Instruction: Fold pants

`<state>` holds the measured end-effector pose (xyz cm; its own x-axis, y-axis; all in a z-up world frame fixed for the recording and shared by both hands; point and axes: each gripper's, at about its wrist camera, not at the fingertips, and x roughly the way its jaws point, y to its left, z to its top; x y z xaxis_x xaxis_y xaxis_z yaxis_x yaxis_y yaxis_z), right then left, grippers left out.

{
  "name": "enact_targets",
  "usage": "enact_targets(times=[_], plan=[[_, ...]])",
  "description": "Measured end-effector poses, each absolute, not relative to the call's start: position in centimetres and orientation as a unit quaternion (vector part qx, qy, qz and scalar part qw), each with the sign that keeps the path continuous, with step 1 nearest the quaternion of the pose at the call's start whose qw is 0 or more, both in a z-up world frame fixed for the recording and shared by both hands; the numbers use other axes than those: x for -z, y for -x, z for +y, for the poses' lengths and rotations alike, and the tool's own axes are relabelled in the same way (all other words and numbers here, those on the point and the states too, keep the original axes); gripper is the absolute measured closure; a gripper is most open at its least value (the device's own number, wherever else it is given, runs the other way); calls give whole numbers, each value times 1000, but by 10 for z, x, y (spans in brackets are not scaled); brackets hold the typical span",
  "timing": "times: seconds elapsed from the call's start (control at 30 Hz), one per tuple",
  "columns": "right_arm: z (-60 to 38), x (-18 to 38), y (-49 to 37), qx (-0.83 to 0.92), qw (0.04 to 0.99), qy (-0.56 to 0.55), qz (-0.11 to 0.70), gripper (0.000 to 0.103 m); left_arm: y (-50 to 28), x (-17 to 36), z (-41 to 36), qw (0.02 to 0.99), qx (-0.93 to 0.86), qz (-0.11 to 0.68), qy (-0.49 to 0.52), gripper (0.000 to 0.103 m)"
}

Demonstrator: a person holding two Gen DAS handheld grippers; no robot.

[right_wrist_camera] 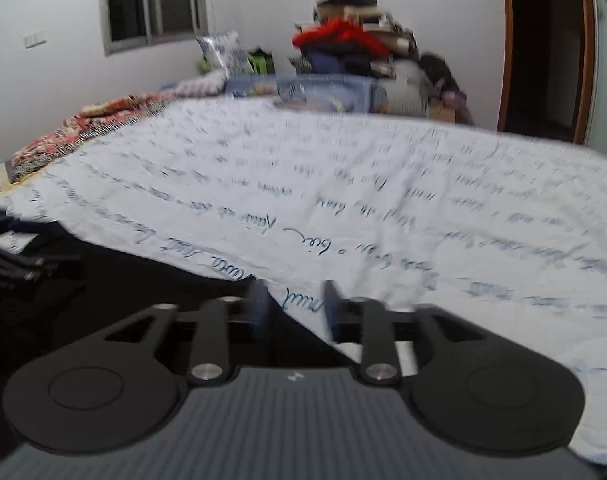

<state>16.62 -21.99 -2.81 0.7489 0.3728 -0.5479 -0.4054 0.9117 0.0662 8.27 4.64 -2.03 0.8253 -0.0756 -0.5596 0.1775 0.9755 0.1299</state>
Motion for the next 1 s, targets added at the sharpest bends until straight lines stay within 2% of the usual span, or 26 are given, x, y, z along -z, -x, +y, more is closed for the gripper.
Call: enact_targets(times=[0.07,0.1,0.17,0.23,0.3,0.33,0.4,0.57,0.67,0.73,0.8,0.87,0.9,1.0], plan=[[-227,23,-139,-217,932,47,286,55,-70,18,25,947,113,292,-78,8],[-229,23,-127,-216,931,56,288,48,-65,19,13,942,139,296,-73,8],[-232,29,-103,-216,927,67,299,40,-55,25,-12,934,173,303,-74,8],[-234,36,-81,-217,923,74,308,40,-46,36,-34,930,190,298,-100,8],[-234,46,-64,-216,919,84,319,28,-42,54,-51,923,178,302,-156,8],[-234,51,-57,-212,916,101,325,26,-40,64,-55,921,167,303,-179,8],[-240,61,-44,-193,913,142,330,18,-33,67,-47,927,168,291,-168,8],[-284,50,-21,-150,920,118,343,16,-31,45,-35,932,161,297,-129,7],[-300,44,-13,-134,936,69,317,16,-30,38,-51,928,199,295,-104,7],[-305,50,-16,-125,935,50,328,16,-31,46,-70,914,215,323,-115,7],[-304,60,-15,-120,929,73,343,13,-25,61,-88,903,210,341,-156,7],[-311,59,-7,-124,927,73,347,8,-11,63,-94,913,195,310,-180,7],[-317,60,-2,-123,925,73,352,3,-9,61,-95,912,195,311,-185,7],[-336,55,13,-121,924,58,358,1,-10,47,-96,912,202,314,-170,6]])
